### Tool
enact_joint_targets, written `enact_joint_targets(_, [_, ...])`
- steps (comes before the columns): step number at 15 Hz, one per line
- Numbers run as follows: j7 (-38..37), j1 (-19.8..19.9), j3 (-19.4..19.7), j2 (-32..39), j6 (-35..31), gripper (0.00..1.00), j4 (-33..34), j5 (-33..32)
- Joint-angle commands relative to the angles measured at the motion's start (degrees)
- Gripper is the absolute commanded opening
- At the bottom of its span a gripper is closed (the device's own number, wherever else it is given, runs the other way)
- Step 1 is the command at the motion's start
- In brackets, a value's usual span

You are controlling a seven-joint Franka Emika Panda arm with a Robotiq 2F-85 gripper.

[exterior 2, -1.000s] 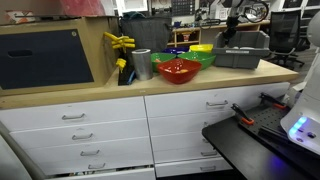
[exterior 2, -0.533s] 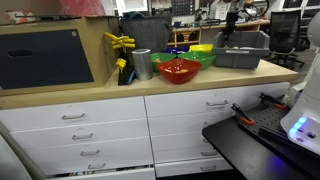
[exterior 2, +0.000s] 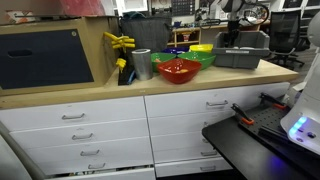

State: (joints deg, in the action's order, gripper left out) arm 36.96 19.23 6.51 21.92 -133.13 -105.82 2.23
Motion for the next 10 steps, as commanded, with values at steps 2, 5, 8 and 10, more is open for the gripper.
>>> enact_joint_targets(2, [2.5,1.1,-2.9,3.4,-2.4,1.00,1.5,5.0])
enact_joint_targets(5, [3.0,1.4,-3.6,4.6,-2.4,0.75,2.1,5.8])
enact_joint_targets(8, [2.7,1.8,-3.3,3.8,-0.5,0.59,2.9,5.4])
enact_joint_targets(10, [2.7,2.0,-3.3,3.4,0.0,0.42,3.5,5.5])
